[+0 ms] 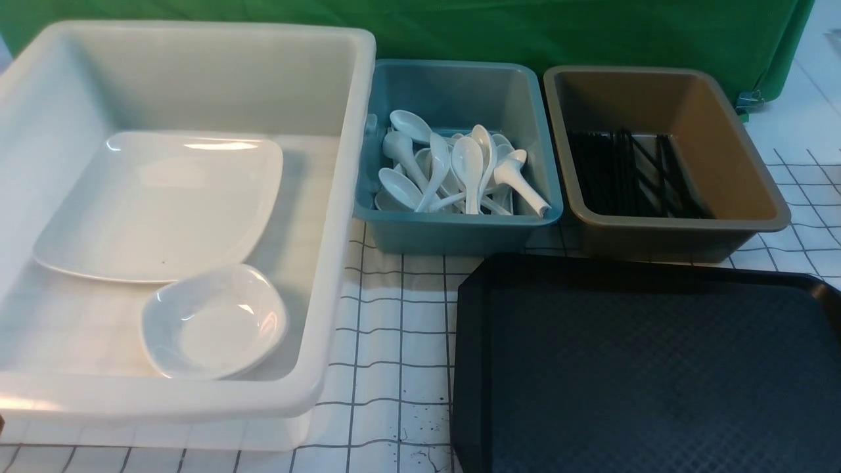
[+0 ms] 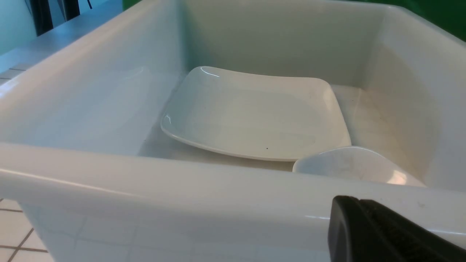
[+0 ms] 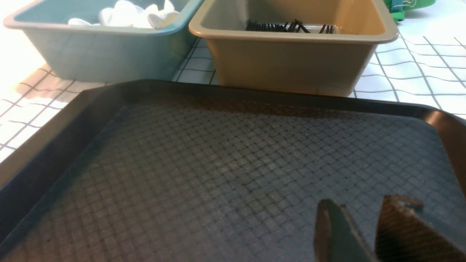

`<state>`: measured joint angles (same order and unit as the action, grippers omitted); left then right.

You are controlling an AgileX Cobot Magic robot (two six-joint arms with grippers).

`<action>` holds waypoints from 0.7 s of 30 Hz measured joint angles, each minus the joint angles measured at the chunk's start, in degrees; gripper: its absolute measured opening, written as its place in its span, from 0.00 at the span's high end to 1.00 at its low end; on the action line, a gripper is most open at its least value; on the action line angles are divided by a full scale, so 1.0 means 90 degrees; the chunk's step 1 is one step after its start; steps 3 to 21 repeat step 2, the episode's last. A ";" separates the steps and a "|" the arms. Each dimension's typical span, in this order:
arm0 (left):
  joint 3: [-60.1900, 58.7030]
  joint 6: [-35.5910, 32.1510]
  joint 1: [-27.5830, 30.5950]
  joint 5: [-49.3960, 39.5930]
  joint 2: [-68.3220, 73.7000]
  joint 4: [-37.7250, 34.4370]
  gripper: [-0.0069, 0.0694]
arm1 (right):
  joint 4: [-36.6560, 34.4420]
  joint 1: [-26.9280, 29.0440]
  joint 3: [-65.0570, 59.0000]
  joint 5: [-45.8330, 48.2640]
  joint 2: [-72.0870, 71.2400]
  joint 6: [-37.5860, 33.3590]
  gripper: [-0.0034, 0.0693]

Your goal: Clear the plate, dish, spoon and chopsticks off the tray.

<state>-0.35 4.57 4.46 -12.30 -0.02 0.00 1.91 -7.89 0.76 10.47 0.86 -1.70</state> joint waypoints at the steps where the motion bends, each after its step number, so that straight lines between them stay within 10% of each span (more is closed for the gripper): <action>1: 0.0000 0.0000 0.0000 0.0000 0.0000 0.0000 0.90 | 0.0000 0.0000 0.0000 0.0000 0.0000 0.0000 0.62; 21: 0.0000 0.0000 0.0000 0.0000 0.0000 0.0000 0.90 | 0.0000 0.0000 0.0000 0.0000 0.0000 0.0000 0.62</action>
